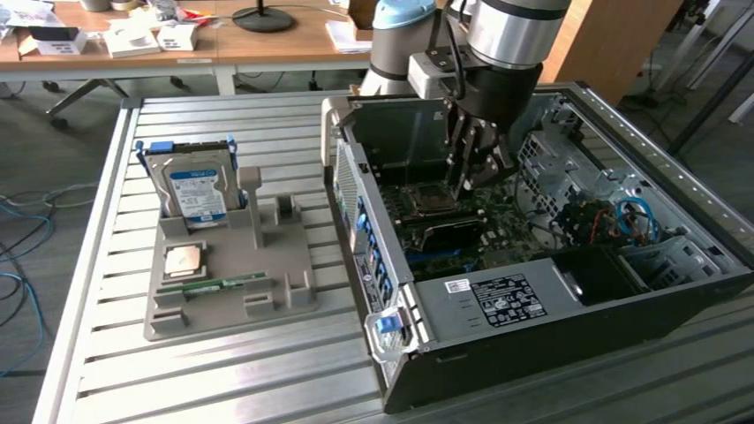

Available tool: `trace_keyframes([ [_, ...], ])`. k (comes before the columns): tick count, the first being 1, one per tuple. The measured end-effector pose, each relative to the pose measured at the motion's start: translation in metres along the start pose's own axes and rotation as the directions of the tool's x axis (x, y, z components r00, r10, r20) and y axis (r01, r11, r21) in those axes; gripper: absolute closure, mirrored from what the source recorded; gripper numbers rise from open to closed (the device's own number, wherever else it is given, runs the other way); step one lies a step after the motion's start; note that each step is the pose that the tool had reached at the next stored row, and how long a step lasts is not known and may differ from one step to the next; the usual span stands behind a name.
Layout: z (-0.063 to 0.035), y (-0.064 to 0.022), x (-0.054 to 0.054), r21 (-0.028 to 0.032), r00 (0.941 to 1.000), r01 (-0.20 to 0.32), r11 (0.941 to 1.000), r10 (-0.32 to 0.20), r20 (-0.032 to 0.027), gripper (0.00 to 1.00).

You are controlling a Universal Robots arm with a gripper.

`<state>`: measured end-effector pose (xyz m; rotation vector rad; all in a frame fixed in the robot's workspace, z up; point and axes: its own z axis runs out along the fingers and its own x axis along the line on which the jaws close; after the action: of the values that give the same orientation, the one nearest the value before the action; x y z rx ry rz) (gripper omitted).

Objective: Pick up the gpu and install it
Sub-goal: 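Press down on the gpu until it lock into place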

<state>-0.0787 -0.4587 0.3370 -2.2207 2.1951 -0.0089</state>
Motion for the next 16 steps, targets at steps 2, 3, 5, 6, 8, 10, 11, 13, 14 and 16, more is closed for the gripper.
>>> trace_keyframes([
  [2, 0.0, 0.0, 0.0, 0.0, 1.0, 0.0, 1.0, 0.0, 0.0, 0.66],
  [3, 0.0, 0.0, 0.0, 0.0, 1.0, 0.0, 1.0, 0.0, 0.0, 0.68],
  [5, 0.0, 0.0, 0.0, 0.0, 1.0, 0.0, 1.0, 0.0, 0.0, 0.74],
  [6, 0.0, 0.0, 0.0, 0.0, 1.0, 0.0, 1.0, 0.0, 0.0, 0.8],
  [8, 0.0, 0.0, 0.0, 0.0, 1.0, 0.0, 1.0, 0.0, 0.0001, 0.86],
  [10, 0.0, 0.0, 0.0, 0.0, 1.0, 0.0, 1.0, 0.0, 0.0001, 0.89],
  [11, 0.0, 0.0, 0.0, 0.0, 1.0, 0.0, 1.0, 0.0, 0.0, 0.89],
  [13, 0.0, 0.0, 0.0, 0.0001, 1.0, 0.0, 1.0, 0.0, 0.0001, 0.89],
  [14, 0.0, 0.0, 0.0, 0.0, 1.0, 0.0, 1.0, 0.0, 0.0, 0.89],
  [16, 0.0, 0.0, 0.0, 0.0, 1.0, 0.0, 1.0, 0.0, 0.0, 0.89],
])
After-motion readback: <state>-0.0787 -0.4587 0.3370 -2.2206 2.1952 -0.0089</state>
